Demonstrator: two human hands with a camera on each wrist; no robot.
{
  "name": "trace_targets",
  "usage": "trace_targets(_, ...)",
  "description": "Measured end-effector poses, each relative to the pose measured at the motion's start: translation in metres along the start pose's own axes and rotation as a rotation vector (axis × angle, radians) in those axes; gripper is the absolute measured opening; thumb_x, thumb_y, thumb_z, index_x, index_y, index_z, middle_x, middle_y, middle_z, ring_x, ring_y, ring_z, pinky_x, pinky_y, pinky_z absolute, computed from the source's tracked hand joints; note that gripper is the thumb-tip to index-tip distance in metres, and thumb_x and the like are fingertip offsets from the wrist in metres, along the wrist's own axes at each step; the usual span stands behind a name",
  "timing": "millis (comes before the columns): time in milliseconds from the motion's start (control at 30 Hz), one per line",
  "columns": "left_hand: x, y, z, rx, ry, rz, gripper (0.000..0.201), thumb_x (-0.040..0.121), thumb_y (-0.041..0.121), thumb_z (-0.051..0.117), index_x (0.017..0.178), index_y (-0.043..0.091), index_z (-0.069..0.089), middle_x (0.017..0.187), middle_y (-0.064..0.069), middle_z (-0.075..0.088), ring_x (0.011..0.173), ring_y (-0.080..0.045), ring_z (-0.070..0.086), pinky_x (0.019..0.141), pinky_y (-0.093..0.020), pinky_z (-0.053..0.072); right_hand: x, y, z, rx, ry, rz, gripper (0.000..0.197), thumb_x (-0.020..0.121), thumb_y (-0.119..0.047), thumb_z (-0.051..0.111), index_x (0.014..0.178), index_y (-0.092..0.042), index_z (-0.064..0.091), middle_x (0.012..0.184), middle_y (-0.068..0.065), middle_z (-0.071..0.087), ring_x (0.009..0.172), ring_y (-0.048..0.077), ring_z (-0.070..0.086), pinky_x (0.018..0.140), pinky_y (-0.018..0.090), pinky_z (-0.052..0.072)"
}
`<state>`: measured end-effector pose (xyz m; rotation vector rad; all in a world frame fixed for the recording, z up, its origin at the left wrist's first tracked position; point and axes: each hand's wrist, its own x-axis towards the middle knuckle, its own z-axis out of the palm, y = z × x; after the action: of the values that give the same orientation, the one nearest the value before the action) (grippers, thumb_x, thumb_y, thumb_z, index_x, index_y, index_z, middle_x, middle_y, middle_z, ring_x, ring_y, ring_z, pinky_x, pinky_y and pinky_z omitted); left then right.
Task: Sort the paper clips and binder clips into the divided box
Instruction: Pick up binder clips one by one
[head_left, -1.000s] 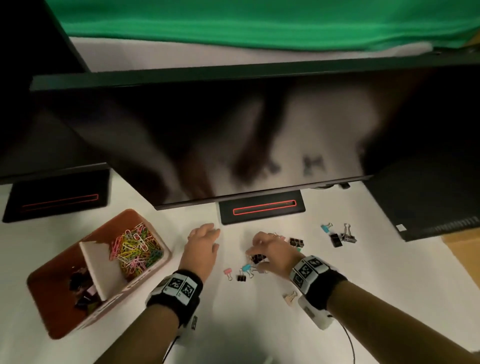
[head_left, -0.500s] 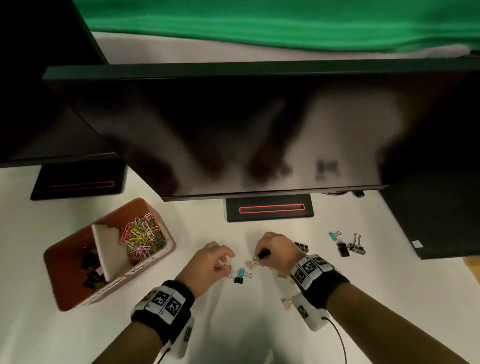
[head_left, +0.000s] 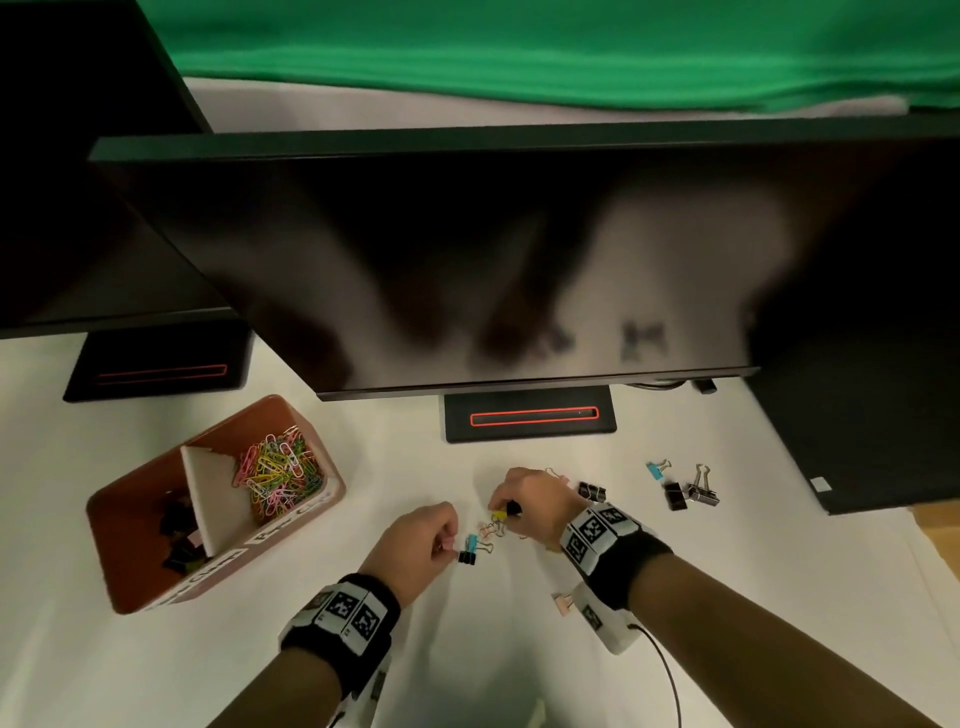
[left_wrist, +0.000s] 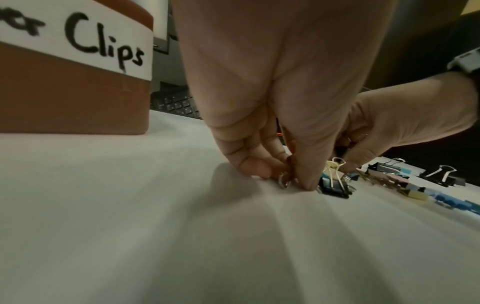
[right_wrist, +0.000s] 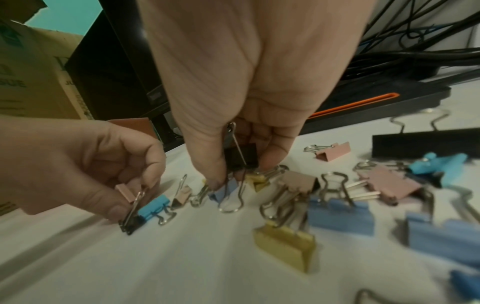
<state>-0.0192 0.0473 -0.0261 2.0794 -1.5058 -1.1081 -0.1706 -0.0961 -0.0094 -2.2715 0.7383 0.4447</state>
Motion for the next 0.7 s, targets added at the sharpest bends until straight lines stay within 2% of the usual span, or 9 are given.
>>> trace_targets(67, -0.003, -0.003, -0.003, -0.049, -0.015, -0.004, 0.021, 0.078, 0.009, 0.063, 0.083, 0.024, 0.051, 0.071, 0.010, 0.052, 0.060, -0.003, 0.047, 0.060, -0.010, 0.039, 0.000, 0.000, 0.000, -0.004, 0.002, 0.008, 0.027, 0.087, -0.013, 0.059, 0.113, -0.014, 0.063, 0.114, 0.006, 0.057, 0.103, 0.022, 0.056, 0.086, 0.025, 0.043)
trace_targets(133, -0.006, -0.004, -0.006, -0.085, -0.013, 0.020, 0.022, 0.079, 0.010, 0.064, 0.088, 0.028, 0.055, 0.073, 0.007, 0.054, 0.065, -0.003, 0.049, 0.061, -0.009, 0.040, 0.000, 0.002, -0.001, 0.014, 0.022, 0.010, 0.022, 0.085, -0.014, 0.062, 0.107, -0.014, 0.063, 0.111, 0.005, 0.059, 0.100, 0.021, 0.057, 0.083, 0.024, 0.044)
trace_targets(333, -0.011, 0.009, 0.000, -0.160, -0.013, 0.048, 0.032, 0.079, 0.013, 0.067, 0.106, 0.028, 0.062, 0.074, 0.008, 0.053, 0.063, -0.006, 0.049, 0.064, -0.012, 0.043, -0.008, 0.007, -0.006, 0.086, 0.104, -0.007, 0.013, 0.084, -0.013, 0.059, 0.096, -0.016, 0.064, 0.101, 0.000, 0.068, 0.091, 0.018, 0.061, 0.080, 0.027, 0.051)
trace_targets(433, -0.005, 0.012, 0.010, -0.073, 0.020, 0.061, 0.023, 0.080, 0.015, 0.065, 0.101, 0.025, 0.066, 0.077, 0.013, 0.047, 0.063, -0.004, 0.047, 0.069, -0.017, 0.043, -0.013, 0.005, -0.006, 0.094, 0.114, -0.066, 0.015, 0.084, -0.013, 0.059, 0.096, -0.019, 0.066, 0.100, -0.001, 0.069, 0.091, 0.016, 0.062, 0.083, 0.028, 0.051)
trace_targets(500, -0.002, 0.011, 0.014, -0.036, 0.046, 0.046, 0.015, 0.080, 0.015, 0.063, 0.093, 0.023, 0.067, 0.078, 0.013, 0.045, 0.065, -0.003, 0.047, 0.070, -0.019, 0.043, -0.015, 0.000, -0.002, 0.057, 0.069, -0.129, 0.016, 0.085, -0.012, 0.057, 0.095, -0.017, 0.067, 0.101, 0.001, 0.067, 0.092, 0.016, 0.061, 0.085, 0.028, 0.049)
trace_targets(600, -0.002, 0.008, 0.016, -0.016, 0.071, 0.023, 0.013, 0.080, 0.014, 0.062, 0.088, 0.024, 0.065, 0.080, 0.013, 0.044, 0.065, -0.003, 0.047, 0.066, -0.012, 0.038, -0.015, -0.010, 0.008, 0.060, 0.046, -0.147, 0.019, 0.084, -0.011, 0.059, 0.103, -0.016, 0.063, 0.107, 0.006, 0.058, 0.094, 0.022, 0.059, 0.086, 0.034, 0.049)
trace_targets(700, -0.002, 0.005, 0.015, -0.051, 0.088, 0.021, 0.013, 0.079, 0.011, 0.064, 0.087, 0.020, 0.066, 0.081, 0.016, 0.042, 0.065, 0.000, 0.047, 0.066, -0.007, 0.036, -0.009, -0.016, 0.017, 0.063, 0.000, -0.084, 0.035, 0.081, -0.009, 0.065, 0.114, -0.019, 0.057, 0.117, 0.006, 0.047, 0.095, 0.026, 0.058, 0.087, 0.038, 0.050)
